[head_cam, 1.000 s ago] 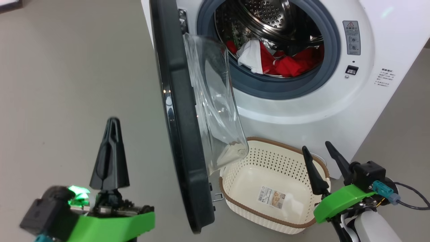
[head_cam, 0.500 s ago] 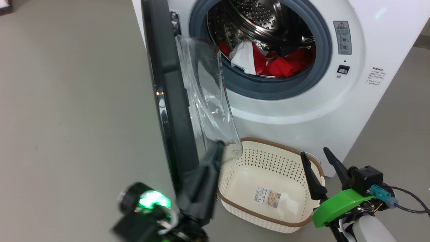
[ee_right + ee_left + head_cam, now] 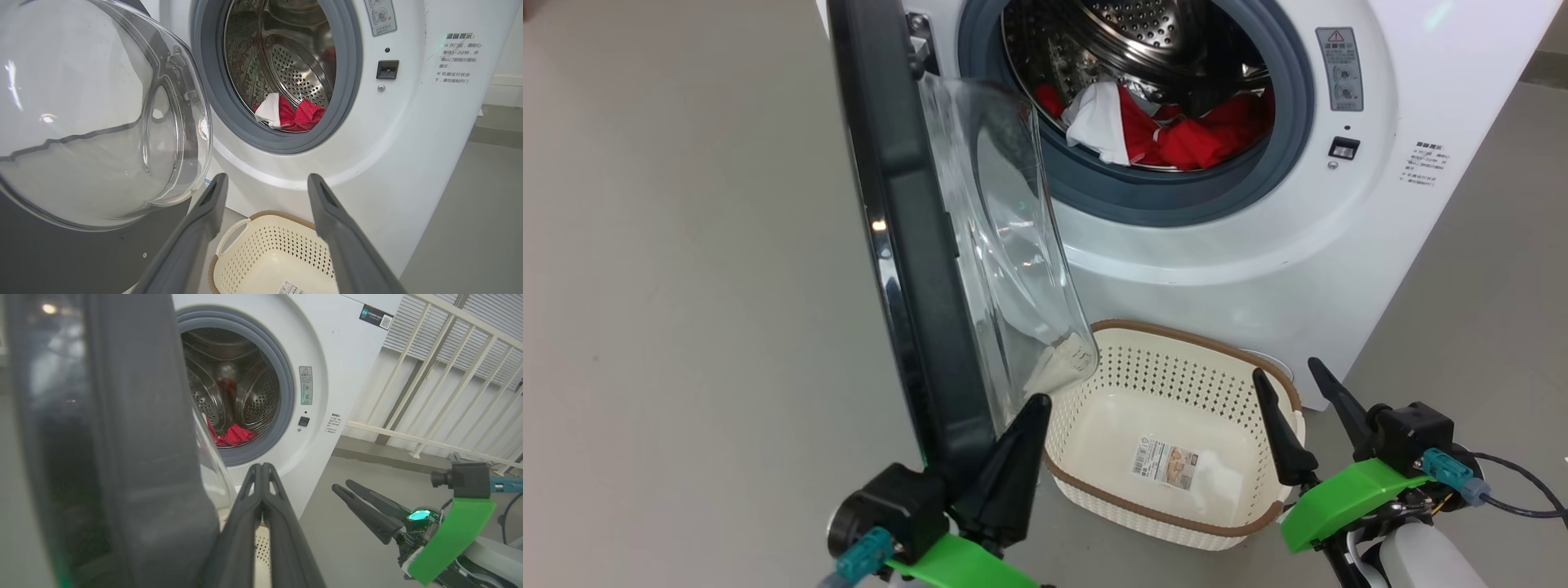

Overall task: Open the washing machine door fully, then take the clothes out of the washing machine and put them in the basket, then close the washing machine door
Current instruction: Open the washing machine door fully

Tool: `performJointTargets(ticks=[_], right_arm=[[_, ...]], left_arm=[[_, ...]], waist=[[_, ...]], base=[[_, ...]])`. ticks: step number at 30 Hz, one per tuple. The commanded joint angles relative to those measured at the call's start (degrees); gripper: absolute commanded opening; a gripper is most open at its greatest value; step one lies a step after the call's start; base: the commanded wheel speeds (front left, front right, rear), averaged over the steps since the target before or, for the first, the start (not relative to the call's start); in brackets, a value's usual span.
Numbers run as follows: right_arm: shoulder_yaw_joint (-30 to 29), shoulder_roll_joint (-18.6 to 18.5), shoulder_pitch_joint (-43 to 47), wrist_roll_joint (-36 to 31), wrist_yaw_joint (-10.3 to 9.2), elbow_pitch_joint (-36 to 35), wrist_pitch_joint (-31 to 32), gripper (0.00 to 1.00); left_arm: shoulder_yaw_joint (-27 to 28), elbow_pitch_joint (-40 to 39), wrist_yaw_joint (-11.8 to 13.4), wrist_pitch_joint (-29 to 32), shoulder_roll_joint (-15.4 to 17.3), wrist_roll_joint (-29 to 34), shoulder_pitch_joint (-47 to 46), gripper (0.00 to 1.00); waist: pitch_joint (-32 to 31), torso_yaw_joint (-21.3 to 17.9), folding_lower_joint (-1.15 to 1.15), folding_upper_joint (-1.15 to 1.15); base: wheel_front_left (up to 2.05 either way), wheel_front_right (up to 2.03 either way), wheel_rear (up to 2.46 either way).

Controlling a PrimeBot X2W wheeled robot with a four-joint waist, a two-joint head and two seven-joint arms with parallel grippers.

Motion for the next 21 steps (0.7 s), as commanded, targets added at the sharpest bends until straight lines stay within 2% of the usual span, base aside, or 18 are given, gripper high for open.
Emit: performJointTargets(ticks=[1, 8, 21], right_arm=[[1.0, 0.2, -1.5, 0.0, 0.36, -1.4, -0.4, 1.00], [0.7, -0.3, -1.9, -0.2, 0.36, -1.3, -0.4, 1.00], [1.2, -1.0, -1.8, -0.2, 0.36, -1.0, -0.4, 1.00]], left_arm=[[2.6, -1.2, 0.9, -0.4, 0.2, -0.5, -2.6, 0.00], [4.9, -1.2, 4.5, 0.1, 0.3, -0.7, -1.9, 0.00], [9.3, -4.6, 8.1, -0.8, 2.1, -1.5, 0.6, 0.00]], waist=[[0.1, 0.1, 0.00, 0.00], [1.3, 1.4, 0.00, 0.00], [2.7, 5.8, 0.00, 0.00]], base=[[0.00, 0.00, 0.00], [0.00, 0.00, 0.00], [0.00, 0.00, 0.00]])
